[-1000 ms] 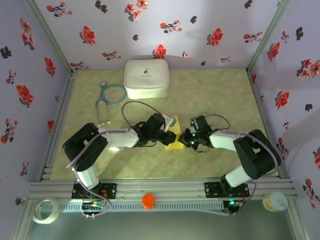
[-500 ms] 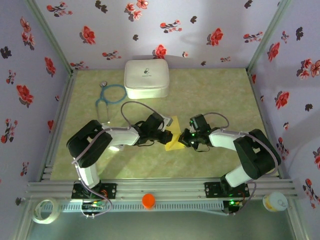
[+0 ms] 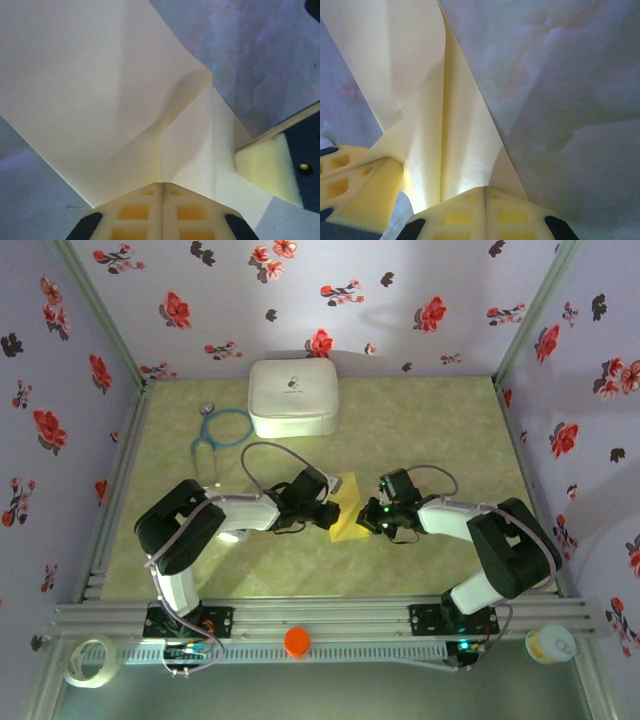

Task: Fold a paper plane with a square sheet of paper (pick it up from the middle)
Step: Fold the triangle a second time at the center of the table.

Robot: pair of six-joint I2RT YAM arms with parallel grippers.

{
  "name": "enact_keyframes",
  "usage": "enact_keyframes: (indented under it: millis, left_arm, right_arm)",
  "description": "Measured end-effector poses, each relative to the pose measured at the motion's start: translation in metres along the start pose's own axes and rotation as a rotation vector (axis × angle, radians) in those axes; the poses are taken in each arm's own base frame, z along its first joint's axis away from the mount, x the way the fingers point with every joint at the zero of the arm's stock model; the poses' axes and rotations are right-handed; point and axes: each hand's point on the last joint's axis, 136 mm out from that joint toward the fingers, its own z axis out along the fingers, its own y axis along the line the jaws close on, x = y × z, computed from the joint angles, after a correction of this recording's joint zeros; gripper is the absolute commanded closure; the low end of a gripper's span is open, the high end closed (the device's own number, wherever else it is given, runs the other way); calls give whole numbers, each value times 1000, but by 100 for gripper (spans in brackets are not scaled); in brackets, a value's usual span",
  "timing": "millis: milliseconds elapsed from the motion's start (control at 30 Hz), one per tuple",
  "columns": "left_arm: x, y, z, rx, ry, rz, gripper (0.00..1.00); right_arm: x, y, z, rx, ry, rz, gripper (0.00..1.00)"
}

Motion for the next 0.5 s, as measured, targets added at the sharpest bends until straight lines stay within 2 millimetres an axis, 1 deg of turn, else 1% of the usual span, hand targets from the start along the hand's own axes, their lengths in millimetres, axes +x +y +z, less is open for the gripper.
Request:
enact_keyframes:
  millis: [500]
  left_arm:
    - [-3, 7, 1, -42, -13, 7, 100]
  right_arm:
    - [0, 0, 0, 0, 0, 0, 99]
